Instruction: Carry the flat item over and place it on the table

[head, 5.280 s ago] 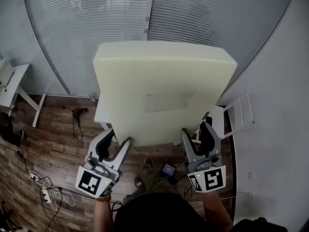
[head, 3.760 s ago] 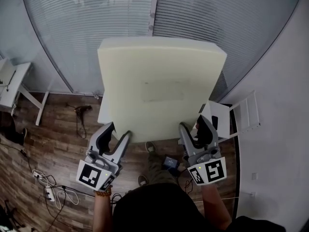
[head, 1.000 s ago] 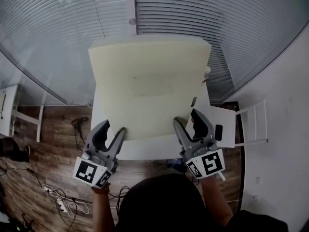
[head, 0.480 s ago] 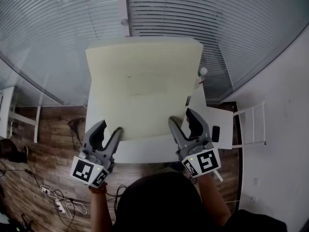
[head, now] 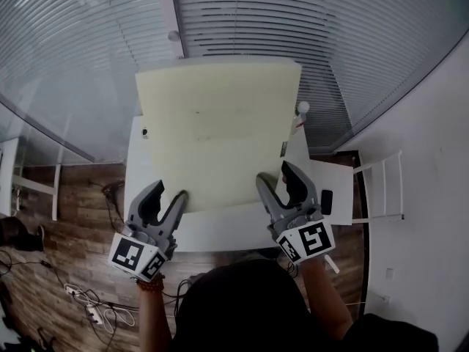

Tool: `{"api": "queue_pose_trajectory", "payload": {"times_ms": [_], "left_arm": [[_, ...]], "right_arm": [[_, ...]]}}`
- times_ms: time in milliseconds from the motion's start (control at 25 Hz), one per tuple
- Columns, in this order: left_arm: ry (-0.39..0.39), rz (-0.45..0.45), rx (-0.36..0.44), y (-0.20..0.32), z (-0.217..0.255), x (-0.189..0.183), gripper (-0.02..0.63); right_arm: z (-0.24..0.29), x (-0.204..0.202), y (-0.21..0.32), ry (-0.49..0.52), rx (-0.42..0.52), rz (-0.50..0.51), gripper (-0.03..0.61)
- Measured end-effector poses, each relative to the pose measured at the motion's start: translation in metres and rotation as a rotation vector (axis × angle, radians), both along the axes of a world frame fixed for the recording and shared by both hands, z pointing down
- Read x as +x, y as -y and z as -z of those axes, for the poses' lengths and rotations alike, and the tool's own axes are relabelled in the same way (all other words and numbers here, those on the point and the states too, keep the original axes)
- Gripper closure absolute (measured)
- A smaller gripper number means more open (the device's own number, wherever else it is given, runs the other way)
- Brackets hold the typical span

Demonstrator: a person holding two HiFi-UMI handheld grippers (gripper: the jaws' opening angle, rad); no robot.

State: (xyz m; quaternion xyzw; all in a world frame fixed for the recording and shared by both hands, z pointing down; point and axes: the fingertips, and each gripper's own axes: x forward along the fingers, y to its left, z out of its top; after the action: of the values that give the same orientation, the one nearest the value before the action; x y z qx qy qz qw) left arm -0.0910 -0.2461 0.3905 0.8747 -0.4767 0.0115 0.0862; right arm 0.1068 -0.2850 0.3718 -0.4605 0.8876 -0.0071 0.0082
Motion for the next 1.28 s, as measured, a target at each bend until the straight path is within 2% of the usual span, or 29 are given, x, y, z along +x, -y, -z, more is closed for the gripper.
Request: {"api": "queue_pose_trajectory", "payload": {"times_ms": [240,720,1040,1280], "left_arm": [[0.005,0.008,-0.043,0.009,-0.016,0.007,0.42],[-0.033,0.006,-0.135,0.026,-0.048,0.016,0.42],[-0.103,0.009,-0.219,0.031,-0.081,0.014,0.42],[-0.118,0.006,-0.285,0.032,-0.109,0.011,0.42]], "right_arm": [[-0.019,0.007,0.012,0.011,-0.041,0.006,0.353],[-0.053,0.016,0.029,0.019,-0.106,0.003,0.354],[-0.081,0.015,0.033,0.023,-0.168,-0.009,0.356],[-0.107,0.012,0.034,-0.001,-0.23,-0.012,0.356]]}}
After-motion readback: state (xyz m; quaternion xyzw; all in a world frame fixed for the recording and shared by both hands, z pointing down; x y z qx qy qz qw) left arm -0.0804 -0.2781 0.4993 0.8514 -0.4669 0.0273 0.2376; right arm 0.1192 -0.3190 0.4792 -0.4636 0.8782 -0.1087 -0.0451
